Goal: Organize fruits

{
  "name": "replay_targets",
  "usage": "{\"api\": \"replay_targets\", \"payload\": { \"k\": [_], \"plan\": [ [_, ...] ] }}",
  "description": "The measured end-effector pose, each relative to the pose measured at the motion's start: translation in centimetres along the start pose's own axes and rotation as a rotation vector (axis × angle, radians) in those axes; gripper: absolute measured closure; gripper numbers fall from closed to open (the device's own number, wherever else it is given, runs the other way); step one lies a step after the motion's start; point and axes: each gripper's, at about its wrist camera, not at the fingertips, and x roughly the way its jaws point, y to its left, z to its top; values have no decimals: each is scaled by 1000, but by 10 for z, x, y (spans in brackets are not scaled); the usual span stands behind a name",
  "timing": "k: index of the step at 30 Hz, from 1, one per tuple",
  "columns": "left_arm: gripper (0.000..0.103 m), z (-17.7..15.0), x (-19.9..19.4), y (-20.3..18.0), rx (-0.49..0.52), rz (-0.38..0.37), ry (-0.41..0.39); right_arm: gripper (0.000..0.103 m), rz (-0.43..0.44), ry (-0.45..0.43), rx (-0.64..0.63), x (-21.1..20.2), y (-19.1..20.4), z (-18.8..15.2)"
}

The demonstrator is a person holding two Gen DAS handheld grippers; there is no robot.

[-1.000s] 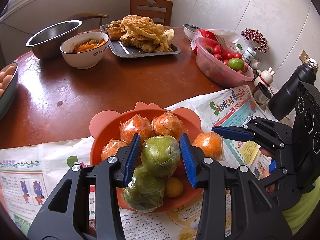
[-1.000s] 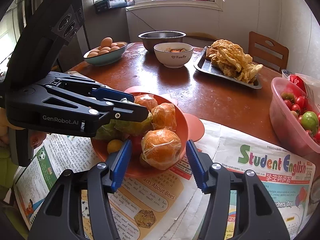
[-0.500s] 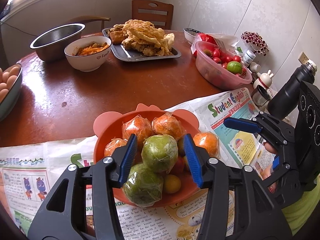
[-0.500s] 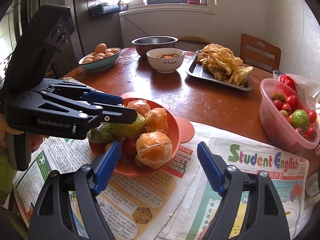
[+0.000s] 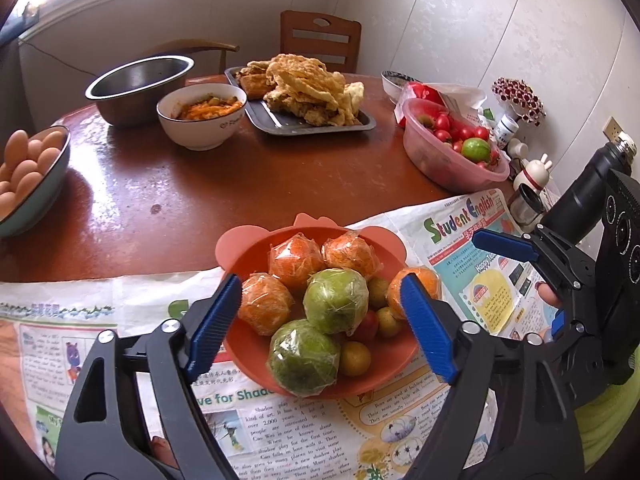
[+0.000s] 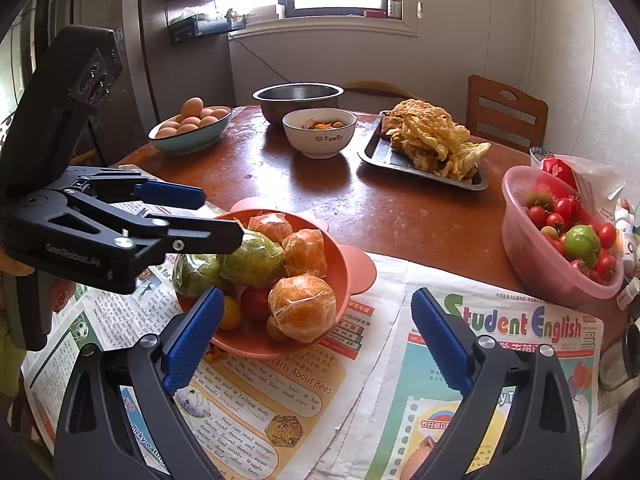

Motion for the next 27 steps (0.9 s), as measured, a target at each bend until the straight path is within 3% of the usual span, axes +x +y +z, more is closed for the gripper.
{"api": "replay_targets", "payload": {
  "k": [4,14,27],
  "plan": [
    [19,-1,-7,2,-3,19,-7,7,-14,8,-7,0,0,1],
    [10,-3,-25,8,-35,42,-42,5,-29,-10,-13,-10,5,6],
    [10,-18,-55,0,-50,78,-98,5,-54,-51,5,-36,10,4]
  ]
}}
